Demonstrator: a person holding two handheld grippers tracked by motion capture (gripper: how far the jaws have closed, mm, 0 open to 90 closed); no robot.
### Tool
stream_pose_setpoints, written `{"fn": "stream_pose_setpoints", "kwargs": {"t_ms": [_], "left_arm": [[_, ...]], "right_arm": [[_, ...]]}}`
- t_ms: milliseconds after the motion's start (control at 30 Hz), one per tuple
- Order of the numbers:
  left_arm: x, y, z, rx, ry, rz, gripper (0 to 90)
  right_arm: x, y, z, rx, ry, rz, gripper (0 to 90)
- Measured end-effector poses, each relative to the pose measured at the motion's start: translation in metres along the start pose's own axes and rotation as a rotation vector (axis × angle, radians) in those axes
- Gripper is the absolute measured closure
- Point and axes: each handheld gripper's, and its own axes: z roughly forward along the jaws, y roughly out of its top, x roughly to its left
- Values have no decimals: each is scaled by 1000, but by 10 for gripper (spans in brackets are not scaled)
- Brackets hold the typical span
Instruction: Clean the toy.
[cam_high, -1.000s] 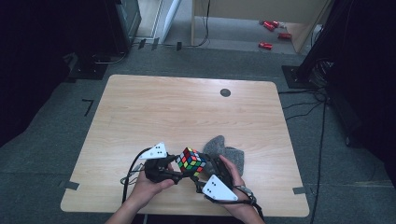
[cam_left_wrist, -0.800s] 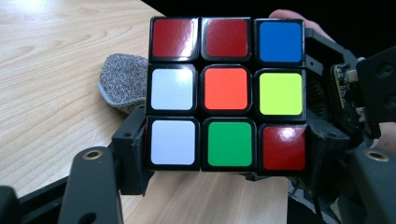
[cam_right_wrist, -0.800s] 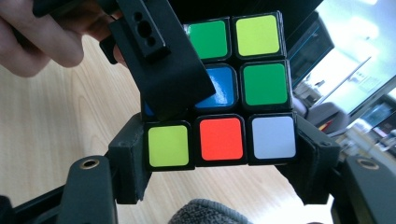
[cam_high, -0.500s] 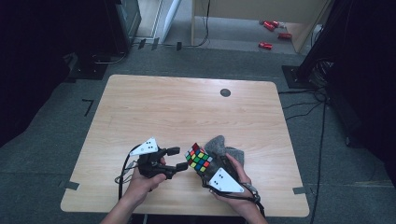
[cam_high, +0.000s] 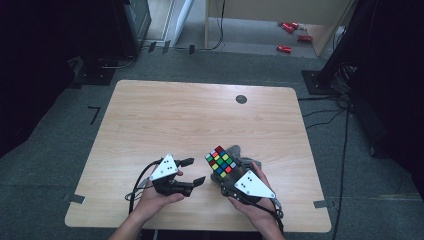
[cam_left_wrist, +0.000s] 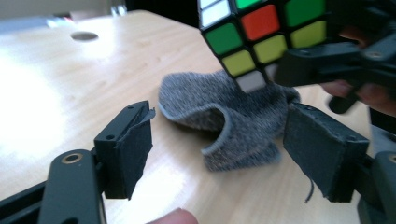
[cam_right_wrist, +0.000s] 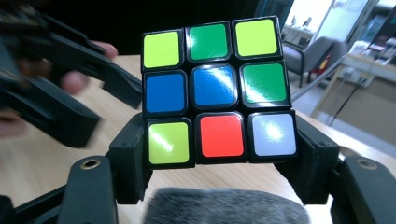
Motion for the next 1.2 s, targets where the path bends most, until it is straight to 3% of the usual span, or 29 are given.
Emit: {"fn": "stream_pose_setpoints", "kwargs": {"t_ms": [67, 200, 433, 700, 833, 1000, 1200], "left_arm": [[-2, 0, 0, -12, 18, 25, 254], [-8, 0, 1, -10, 71, 112, 251], [-31, -1, 6, -5, 138, 293, 203], [-39, -1, 4, -34, 171, 364, 209], [-41, -1, 4, -50, 177, 388, 216], [-42, -3, 5, -49, 180, 414, 226], [-46, -6, 7, -41, 191, 457, 293]], "right_arm": [[3, 3, -1, 3, 18, 22, 341], [9, 10, -2, 7, 48, 86, 342], [17, 15, 0, 36, 121, 159, 342], [22, 17, 3, 109, 176, 264, 341], [19, 17, 2, 121, 192, 313, 341], [18, 16, 4, 145, 207, 352, 341], [14, 13, 7, 189, 228, 441, 340]]}}
